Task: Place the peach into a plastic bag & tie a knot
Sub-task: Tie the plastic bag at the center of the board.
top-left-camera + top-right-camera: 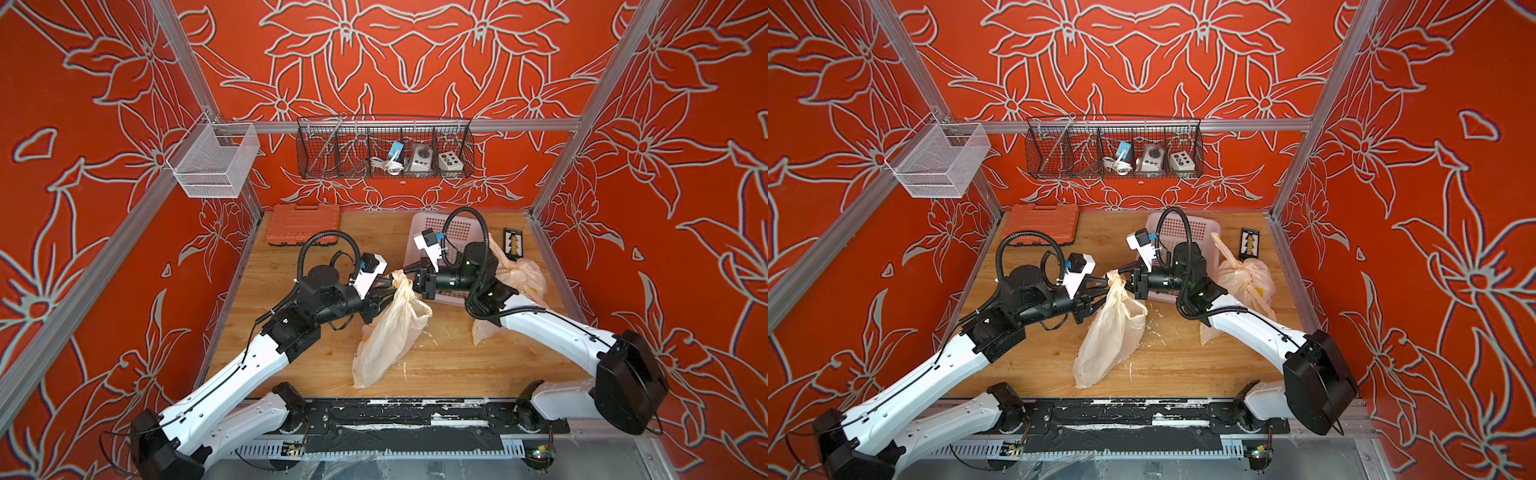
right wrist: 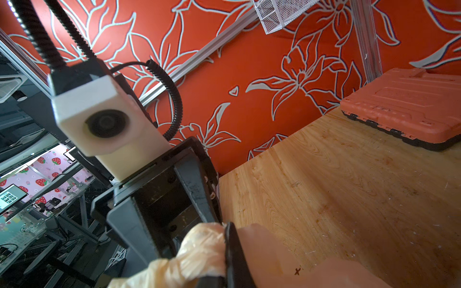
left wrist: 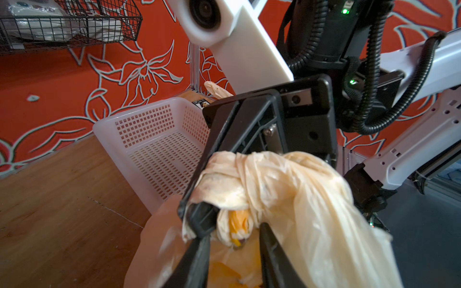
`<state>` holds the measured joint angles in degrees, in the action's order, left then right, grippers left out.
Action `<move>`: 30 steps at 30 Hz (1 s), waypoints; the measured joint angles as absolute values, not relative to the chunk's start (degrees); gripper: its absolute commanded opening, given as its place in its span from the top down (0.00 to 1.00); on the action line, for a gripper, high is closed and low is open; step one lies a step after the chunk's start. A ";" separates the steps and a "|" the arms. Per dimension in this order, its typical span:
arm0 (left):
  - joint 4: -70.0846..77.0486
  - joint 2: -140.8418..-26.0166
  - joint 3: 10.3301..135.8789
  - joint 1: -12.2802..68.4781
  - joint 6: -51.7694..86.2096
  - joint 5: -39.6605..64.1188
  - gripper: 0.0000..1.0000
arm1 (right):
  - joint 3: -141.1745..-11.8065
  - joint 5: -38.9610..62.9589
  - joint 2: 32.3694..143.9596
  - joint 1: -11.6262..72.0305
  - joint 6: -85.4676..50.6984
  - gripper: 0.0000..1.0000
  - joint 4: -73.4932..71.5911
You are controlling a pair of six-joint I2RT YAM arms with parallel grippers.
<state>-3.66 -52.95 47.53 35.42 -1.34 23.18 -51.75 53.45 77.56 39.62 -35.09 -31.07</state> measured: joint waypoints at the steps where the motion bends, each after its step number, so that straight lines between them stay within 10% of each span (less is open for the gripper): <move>1: -3.92 -53.08 47.68 35.40 -1.26 22.94 0.77 | -51.79 53.34 77.56 39.68 -34.92 1.00 -30.83; 10: -4.27 -53.30 47.77 35.35 -0.01 21.06 1.00 | -51.90 52.31 77.56 39.86 -34.04 1.00 -29.93; 30: -5.54 -50.41 47.81 27.59 -0.14 30.41 1.00 | -52.07 46.02 70.00 35.81 -28.47 0.67 -11.11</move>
